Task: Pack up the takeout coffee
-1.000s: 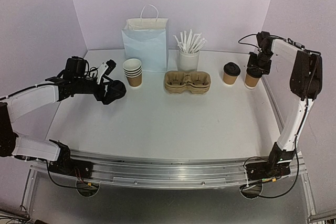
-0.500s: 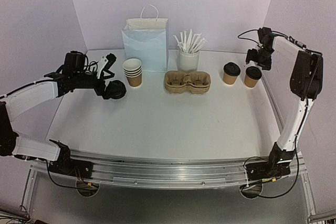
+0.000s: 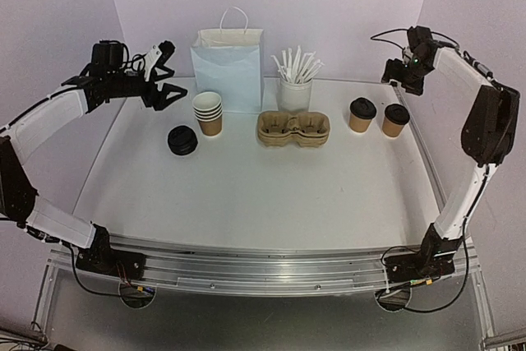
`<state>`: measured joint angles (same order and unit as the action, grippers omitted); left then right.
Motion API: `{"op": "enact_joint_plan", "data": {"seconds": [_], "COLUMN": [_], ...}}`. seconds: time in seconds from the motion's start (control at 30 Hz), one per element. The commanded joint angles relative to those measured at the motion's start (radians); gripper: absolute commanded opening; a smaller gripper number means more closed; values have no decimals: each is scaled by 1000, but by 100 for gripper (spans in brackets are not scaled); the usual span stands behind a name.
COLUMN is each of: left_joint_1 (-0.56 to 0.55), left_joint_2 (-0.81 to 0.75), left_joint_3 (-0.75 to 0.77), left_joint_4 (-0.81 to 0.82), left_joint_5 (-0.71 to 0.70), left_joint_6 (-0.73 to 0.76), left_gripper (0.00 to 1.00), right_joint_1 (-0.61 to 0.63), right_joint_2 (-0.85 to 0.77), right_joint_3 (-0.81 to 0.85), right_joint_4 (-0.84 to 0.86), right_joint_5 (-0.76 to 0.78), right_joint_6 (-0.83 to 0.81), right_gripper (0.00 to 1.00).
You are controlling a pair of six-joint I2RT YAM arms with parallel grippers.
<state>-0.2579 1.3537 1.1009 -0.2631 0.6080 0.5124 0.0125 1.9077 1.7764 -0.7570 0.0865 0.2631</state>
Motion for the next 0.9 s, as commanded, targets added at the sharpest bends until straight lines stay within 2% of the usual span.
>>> {"op": "enact_joint_plan", "data": {"seconds": [0.0,0.07,0.27,0.5,0.73,0.87], "left_joint_1": [63,64,64,28,0,1], "left_joint_2": [135,215,518,769,890,924], "left_joint_3": [268,375,787,1101,1236,1272], "left_joint_4": [-143,-216,-379,-474,-521,-570], "left_joint_5": [93,102,92,92,68,37], "left_joint_6": [289,422,673,853,914,947], "left_gripper": [85,88,98,96,77,58], "right_joint_1": [94,119,184,214,232,238], "right_joint_2": [-118,-139,-180,-223,-270,-293], "right_joint_3": [36,28,-9,-114,-211,-247], "right_joint_4": [-1,0,1,2,8,15], "right_joint_5": [-71,-70,-60,-45,-24,-14], "right_joint_6": [-8,-4,11,41,74,88], "right_gripper": [85,85,84,84,83,83]}}
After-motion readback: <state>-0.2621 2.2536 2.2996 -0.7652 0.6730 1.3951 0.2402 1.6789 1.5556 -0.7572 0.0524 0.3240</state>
